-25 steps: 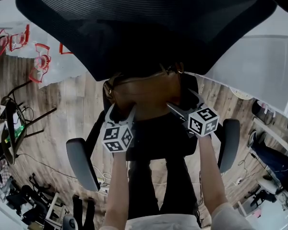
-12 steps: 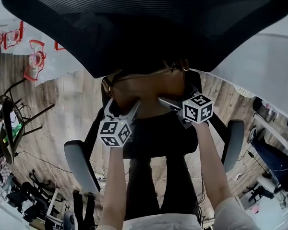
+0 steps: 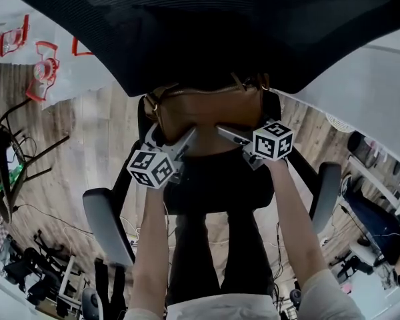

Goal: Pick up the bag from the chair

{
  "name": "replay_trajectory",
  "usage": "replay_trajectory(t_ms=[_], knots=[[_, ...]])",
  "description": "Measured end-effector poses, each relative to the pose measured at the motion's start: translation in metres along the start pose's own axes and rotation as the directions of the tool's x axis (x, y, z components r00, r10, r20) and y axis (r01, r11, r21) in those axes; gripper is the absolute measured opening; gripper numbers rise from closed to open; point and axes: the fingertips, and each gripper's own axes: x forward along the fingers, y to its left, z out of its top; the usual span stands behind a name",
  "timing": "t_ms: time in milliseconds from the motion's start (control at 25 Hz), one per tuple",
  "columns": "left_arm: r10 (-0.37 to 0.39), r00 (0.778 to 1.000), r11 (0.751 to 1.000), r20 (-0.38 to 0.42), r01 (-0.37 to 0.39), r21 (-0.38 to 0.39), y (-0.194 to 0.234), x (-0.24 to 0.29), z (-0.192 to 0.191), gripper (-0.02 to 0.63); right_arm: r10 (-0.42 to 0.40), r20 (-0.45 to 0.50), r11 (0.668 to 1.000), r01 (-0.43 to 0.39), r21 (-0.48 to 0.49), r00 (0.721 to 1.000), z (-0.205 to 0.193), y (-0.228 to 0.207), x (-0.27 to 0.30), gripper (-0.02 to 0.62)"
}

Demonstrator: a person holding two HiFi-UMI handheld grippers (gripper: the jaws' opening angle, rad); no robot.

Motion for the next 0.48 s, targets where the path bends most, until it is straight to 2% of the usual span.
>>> replay_trajectory(t_ms=[160,480], knots=[[0.021,0.999,1.000,0.047,-0.022,0.008,-0.001,-0.001,0.002,0.400,-0.005,0.025,1.000,0.005,-0.004,1.000,0.002,-0.001,-0.002,0.575],[0.008,1.000,1.000,0.024,-0.009,0.029,-0.012,-0.008,0.001,0.399,-0.021,0.063,1.000,0.021,0.015,0.998,-0.004,0.008,-0.016,0.548]])
